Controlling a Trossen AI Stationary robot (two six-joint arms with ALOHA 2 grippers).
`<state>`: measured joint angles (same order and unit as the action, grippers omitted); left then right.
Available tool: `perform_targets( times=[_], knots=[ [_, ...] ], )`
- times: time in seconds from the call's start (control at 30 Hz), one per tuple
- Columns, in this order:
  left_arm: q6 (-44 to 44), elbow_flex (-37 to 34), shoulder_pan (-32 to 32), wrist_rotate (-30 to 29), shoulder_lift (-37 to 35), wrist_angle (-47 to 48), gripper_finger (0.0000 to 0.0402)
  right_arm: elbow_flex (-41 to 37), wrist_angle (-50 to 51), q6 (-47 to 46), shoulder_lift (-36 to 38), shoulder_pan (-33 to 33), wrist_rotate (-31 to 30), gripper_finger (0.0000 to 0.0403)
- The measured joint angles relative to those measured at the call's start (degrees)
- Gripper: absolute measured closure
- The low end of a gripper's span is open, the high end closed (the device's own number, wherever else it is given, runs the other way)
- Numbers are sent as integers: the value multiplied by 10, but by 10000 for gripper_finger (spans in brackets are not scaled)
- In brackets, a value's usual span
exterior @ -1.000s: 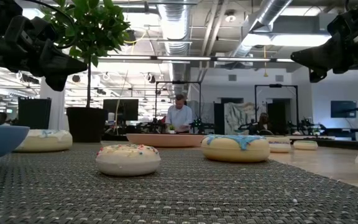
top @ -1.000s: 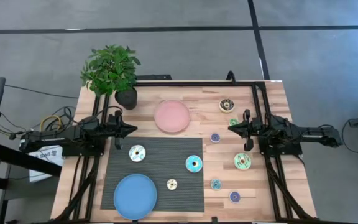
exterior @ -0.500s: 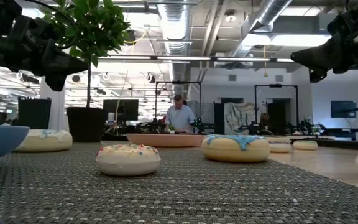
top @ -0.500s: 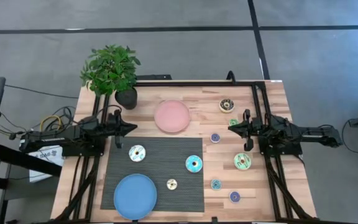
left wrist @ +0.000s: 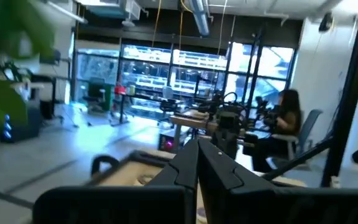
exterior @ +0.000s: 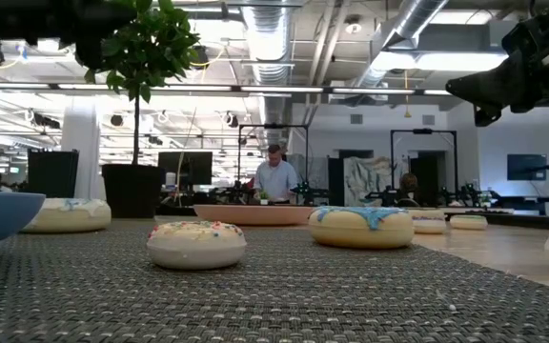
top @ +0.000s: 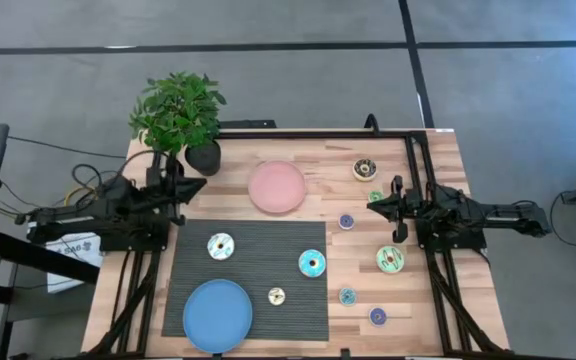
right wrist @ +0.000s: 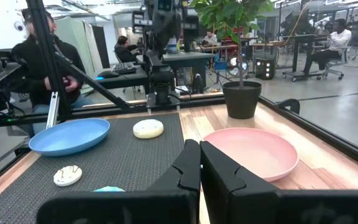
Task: Pick & Place donuts
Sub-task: Put the big white donut on the blue plate
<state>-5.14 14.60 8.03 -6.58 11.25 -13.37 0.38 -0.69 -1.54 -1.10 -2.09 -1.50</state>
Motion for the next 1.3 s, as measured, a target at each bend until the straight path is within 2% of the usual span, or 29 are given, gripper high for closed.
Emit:
perform_targets(
  times=[0.2, 0.33, 0.47, 0.7, 0.83, 0.93, 1.03, 1.2, 1.3],
  knots=[
    [78, 86, 0, 0, 103, 5, 401, 0, 0, 0, 0, 0, 0, 403],
    [84, 135, 0, 1, 173, 34, 401, 0, 0, 0, 0, 0, 0, 403],
    [83, 158, 0, 1, 240, 33, 401, 0, 0, 0, 0, 0, 0, 403],
    [21, 165, 0, 17, 342, 2, 401, 0, 0, 0, 0, 0, 0, 403],
    [58, 165, -3, 48, 395, -25, 401, 0, 0, 0, 0, 0, 0, 403],
    [53, 173, -19, 8, 430, -19, 399, 0, 0, 0, 0, 0, 0, 403],
    [57, 206, -46, -54, 460, 34, 385, 0, 0, 0, 0, 0, 0, 403],
    [67, 282, -88, -173, 517, 149, 337, 0, 0, 0, 0, 0, 0, 403],
    [30, 332, -97, -205, 548, 228, 299, 0, 0, 0, 0, 0, 0, 403]
  ],
)
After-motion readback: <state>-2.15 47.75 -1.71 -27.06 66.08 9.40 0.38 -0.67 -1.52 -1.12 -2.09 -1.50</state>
